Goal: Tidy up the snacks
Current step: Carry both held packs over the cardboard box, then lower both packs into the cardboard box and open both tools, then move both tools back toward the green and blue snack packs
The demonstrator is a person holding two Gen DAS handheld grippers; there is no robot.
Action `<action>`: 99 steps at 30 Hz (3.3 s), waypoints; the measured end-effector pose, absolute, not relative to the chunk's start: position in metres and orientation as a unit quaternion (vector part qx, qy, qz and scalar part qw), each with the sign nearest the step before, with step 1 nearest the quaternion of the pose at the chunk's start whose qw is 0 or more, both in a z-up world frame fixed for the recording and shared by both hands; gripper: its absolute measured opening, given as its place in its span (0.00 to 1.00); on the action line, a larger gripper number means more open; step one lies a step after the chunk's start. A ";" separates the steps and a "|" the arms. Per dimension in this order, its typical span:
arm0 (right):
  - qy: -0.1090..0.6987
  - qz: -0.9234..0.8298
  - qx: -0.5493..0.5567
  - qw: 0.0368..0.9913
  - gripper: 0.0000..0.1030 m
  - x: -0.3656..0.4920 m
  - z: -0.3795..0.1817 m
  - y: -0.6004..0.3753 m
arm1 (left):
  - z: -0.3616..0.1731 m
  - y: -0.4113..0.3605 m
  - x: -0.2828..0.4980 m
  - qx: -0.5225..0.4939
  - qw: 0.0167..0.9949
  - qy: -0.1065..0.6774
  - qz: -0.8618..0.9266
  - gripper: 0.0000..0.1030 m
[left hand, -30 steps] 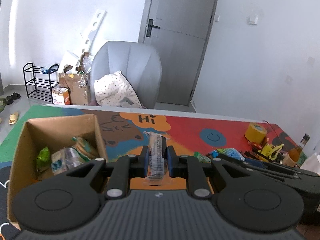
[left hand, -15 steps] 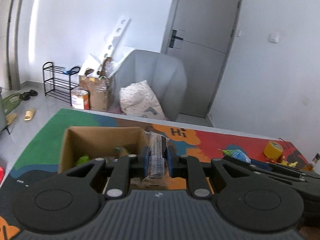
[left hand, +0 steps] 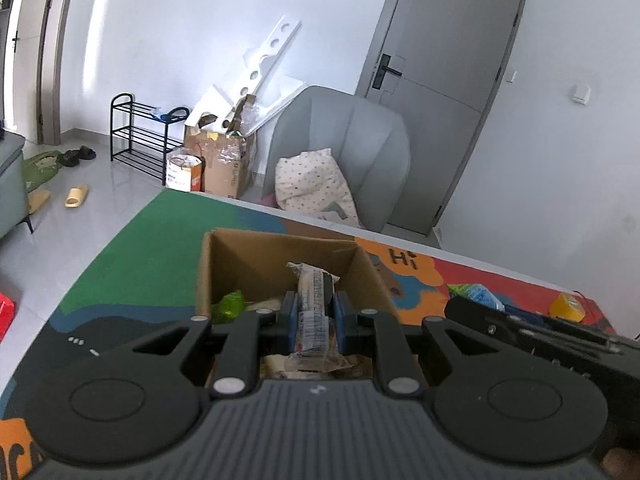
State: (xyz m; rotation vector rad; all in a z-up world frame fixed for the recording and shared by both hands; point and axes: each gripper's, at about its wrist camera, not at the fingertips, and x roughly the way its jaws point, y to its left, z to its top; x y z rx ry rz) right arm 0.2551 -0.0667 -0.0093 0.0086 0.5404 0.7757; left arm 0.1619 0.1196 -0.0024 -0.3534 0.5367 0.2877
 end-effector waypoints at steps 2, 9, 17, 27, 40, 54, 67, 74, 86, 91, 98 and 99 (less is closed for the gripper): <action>0.262 0.376 0.001 0.889 0.32 0.252 -0.010 -0.061 | -0.007 0.125 0.161 -0.180 0.937 0.267 0.138 0.17; 0.272 0.375 -0.003 0.886 0.32 0.250 -0.015 -0.050 | -0.016 0.138 0.160 -0.202 0.927 0.287 0.132 0.29; 0.271 0.370 0.003 0.888 0.50 0.251 -0.013 -0.051 | -0.015 0.143 0.151 -0.207 0.926 0.281 0.144 0.52; 0.280 0.331 0.022 0.901 0.50 0.257 -0.016 -0.083 | -0.010 0.127 0.152 -0.180 0.934 0.271 0.145 0.87; 0.293 0.301 0.031 0.907 0.63 0.252 -0.020 -0.126 | -0.014 0.094 0.161 -0.165 0.938 0.281 0.117 0.93; 0.283 0.251 0.060 0.924 0.91 0.258 -0.021 -0.188 | -0.010 0.045 0.176 -0.150 0.944 0.282 0.083 0.94; 0.282 0.210 0.092 0.931 0.98 0.274 -0.032 -0.238 | -0.010 0.004 0.203 -0.131 0.946 0.292 0.045 0.94; 0.286 0.197 0.102 0.932 0.98 0.285 -0.041 -0.259 | -0.013 -0.012 0.218 -0.127 0.947 0.293 0.035 0.94; 0.297 0.187 0.120 0.929 0.92 0.314 -0.057 -0.280 | -0.029 -0.043 0.260 -0.122 0.942 0.311 0.025 0.93; 0.308 0.186 0.129 0.924 0.87 0.329 -0.067 -0.289 | -0.039 -0.055 0.282 -0.117 0.939 0.323 0.020 0.92; 0.321 0.189 0.138 0.918 0.81 0.351 -0.079 -0.294 | -0.058 -0.072 0.311 -0.110 0.935 0.338 0.014 0.90; 0.324 0.188 0.140 0.917 0.81 0.355 -0.081 -0.296 | -0.061 -0.074 0.315 -0.111 0.934 0.340 0.013 0.90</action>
